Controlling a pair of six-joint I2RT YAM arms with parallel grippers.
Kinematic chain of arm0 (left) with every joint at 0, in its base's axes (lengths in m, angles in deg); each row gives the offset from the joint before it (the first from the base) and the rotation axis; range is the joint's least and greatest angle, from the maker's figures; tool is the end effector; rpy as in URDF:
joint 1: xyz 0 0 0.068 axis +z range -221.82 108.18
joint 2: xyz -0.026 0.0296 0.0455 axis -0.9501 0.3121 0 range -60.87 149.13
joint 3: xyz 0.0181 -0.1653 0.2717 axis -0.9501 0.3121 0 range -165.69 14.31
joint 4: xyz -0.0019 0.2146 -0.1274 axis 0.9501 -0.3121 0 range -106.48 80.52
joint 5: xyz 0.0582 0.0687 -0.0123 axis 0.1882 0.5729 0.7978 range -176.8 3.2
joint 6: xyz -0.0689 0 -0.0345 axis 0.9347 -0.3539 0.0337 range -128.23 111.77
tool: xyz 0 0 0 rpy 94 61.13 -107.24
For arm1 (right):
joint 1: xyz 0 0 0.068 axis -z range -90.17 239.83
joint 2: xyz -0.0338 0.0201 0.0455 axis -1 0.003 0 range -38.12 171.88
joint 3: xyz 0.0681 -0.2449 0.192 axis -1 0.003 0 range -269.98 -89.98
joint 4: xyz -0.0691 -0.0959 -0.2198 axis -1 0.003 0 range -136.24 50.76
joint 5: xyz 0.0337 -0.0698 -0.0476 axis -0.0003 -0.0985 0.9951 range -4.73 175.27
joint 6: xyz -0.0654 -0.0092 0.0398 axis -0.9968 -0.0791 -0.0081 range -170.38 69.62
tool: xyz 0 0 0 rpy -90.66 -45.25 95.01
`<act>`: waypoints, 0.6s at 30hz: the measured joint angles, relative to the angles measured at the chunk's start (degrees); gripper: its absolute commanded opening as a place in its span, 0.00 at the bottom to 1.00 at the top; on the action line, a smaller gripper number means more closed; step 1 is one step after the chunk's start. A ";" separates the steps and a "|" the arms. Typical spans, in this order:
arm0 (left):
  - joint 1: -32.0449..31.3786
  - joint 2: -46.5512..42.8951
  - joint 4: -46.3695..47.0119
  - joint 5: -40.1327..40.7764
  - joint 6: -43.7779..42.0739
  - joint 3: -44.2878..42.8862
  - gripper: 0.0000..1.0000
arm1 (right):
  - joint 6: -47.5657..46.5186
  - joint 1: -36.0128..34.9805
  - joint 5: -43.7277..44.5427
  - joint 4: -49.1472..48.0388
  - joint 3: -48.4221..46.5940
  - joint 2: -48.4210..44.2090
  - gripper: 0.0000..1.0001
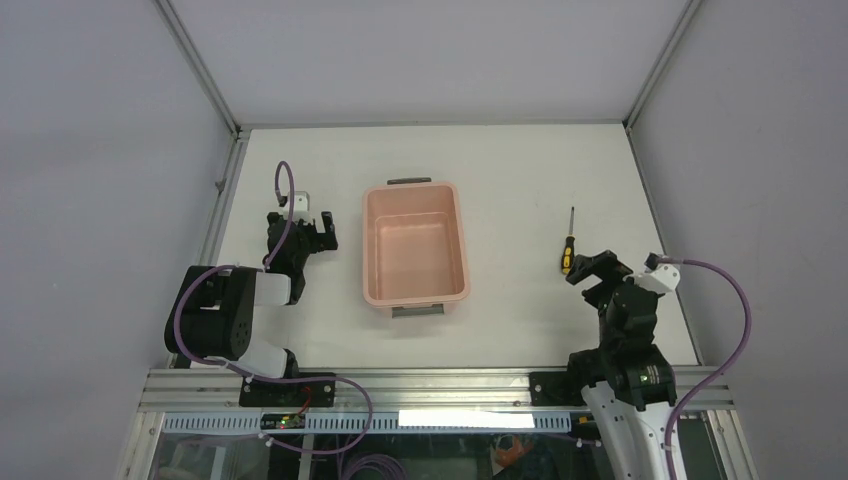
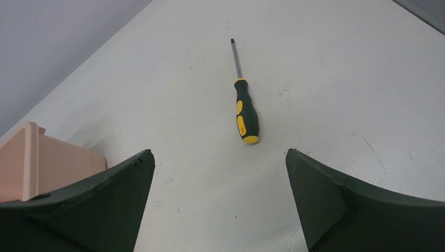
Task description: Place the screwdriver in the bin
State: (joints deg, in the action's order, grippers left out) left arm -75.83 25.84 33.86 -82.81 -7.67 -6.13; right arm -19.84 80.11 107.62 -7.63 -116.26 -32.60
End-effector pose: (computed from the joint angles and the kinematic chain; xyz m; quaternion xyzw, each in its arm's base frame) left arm 0.2786 -0.0149 0.1812 0.0059 0.8333 0.0069 0.5528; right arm 0.0383 -0.0188 0.2405 0.2556 0.7593 0.0517 0.5963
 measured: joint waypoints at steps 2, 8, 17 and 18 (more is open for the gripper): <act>0.00 0.00 0.02 0.00 0.00 0.00 0.99 | 0.46 0.00 1.16 -0.11 -0.13 1.03 0.99; 0.00 0.00 0.00 0.00 0.00 0.00 0.99 | -5.42 0.00 -4.04 -5.07 -5.01 7.63 0.99; 0.00 0.00 0.00 0.00 0.00 0.00 0.99 | -11.87 0.59 -0.48 8.24 -50.12 52.61 0.99; 0.00 0.00 0.00 0.00 0.00 0.00 0.99 | -12.09 1.09 -0.24 10.82 -54.99 58.05 0.99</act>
State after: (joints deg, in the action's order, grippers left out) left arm -75.83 25.84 33.86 -82.81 -7.67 -6.13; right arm -31.92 81.21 107.38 3.18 -171.26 25.45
